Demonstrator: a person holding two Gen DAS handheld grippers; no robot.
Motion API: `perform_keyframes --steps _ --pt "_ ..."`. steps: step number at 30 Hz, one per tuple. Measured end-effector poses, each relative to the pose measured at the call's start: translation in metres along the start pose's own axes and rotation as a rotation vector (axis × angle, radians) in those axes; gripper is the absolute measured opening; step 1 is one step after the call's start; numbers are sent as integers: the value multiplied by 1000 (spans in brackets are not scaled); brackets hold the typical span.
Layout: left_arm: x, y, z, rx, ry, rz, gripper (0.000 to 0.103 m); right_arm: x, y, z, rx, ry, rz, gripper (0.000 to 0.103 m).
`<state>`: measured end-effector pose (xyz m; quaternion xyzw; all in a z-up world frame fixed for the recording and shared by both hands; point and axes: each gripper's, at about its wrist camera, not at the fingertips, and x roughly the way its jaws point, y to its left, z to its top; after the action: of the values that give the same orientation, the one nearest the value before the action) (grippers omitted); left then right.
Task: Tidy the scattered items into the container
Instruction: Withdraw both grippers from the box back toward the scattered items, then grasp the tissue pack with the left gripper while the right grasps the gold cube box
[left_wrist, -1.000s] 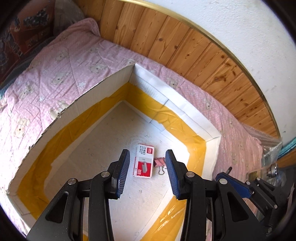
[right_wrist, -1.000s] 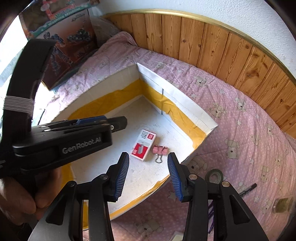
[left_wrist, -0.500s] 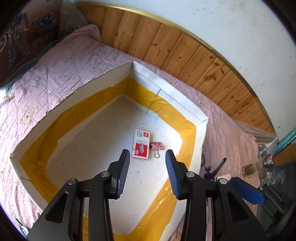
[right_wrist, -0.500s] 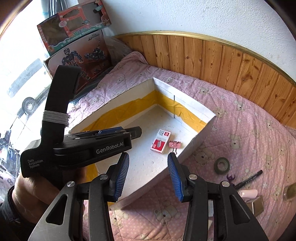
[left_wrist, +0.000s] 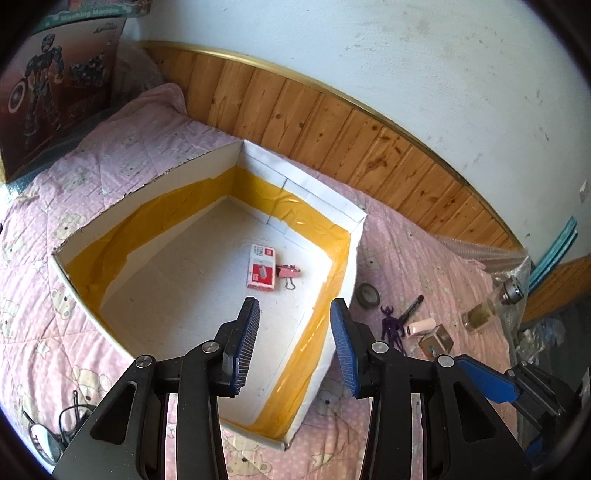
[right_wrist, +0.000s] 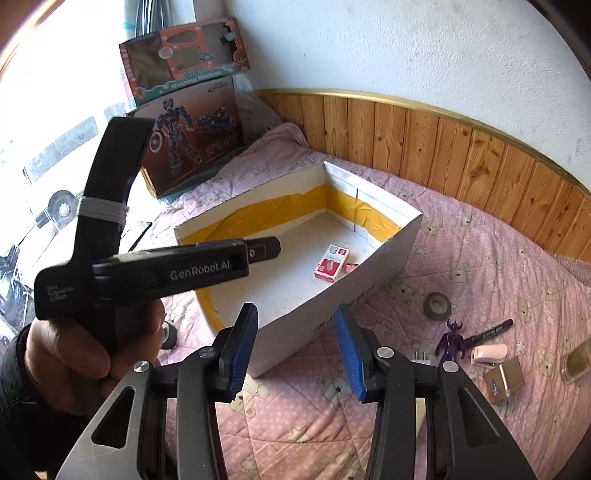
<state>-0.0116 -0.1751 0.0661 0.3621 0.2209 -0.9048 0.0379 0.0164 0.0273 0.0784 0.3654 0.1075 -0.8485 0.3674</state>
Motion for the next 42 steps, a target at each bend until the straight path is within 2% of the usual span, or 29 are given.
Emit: perform_keyframes --steps 10,20,27,29,35,40,42 --pt "-12 -34 -41 122 1 -90 42 -28 -6 -54 95 -49 8 45" --pt "13 -72 -83 231 133 -159 42 -37 -59 -117 305 -19 -22 45" --pt "39 -84 -107 239 235 -167 43 -28 -97 -152 438 12 -53 45" --pt "48 -87 -110 231 258 -166 43 -22 -105 -159 461 23 -66 49" --pt "75 -100 -121 238 303 -153 46 -5 -123 -172 491 47 -75 53" --pt "100 -118 -133 259 340 -150 52 -3 -149 -179 518 45 -116 55" --pt "112 -126 -137 268 351 -140 54 -5 -165 -180 543 38 -145 60"
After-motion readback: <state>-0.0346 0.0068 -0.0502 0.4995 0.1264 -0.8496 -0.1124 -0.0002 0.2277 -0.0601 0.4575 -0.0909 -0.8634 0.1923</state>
